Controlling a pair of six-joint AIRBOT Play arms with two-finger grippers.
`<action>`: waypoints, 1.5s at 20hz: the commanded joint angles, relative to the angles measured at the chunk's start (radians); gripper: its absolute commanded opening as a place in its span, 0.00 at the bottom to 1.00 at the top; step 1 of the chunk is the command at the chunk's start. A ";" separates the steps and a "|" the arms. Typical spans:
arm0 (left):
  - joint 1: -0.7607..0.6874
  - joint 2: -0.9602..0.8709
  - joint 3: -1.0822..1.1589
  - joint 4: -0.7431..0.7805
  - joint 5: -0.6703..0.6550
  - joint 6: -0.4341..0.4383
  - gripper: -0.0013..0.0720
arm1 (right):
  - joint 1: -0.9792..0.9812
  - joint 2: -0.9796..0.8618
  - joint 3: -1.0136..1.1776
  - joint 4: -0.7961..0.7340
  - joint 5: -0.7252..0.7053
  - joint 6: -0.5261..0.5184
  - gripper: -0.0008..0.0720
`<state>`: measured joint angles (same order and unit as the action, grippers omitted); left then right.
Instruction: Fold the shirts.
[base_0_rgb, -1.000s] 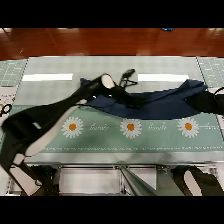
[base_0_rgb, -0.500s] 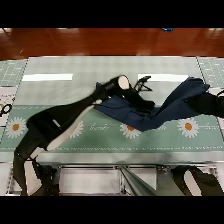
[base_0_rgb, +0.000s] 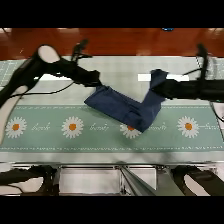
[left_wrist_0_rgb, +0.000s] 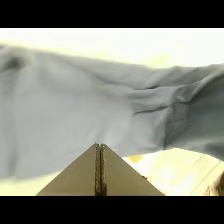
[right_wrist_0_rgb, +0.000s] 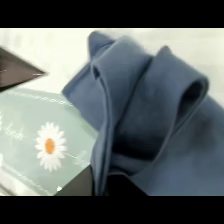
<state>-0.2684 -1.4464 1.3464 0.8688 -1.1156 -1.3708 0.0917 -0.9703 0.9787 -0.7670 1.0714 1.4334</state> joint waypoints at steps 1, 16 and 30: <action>0.152 0.256 -0.267 0.026 0.068 0.024 0.05 | 0.226 -0.293 0.136 0.050 -0.140 -0.014 0.06; 0.249 0.506 -0.626 0.026 0.111 0.035 0.05 | 0.379 -0.932 0.595 0.272 -0.158 -0.047 0.06; 0.627 0.581 -0.427 0.033 0.033 0.054 0.05 | -0.156 -0.477 0.557 -0.053 0.312 -0.010 0.57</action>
<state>0.2188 -0.9081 0.8501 0.9043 -1.0554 -1.3201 0.1120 -1.6360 1.5612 -0.5243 1.1915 1.3670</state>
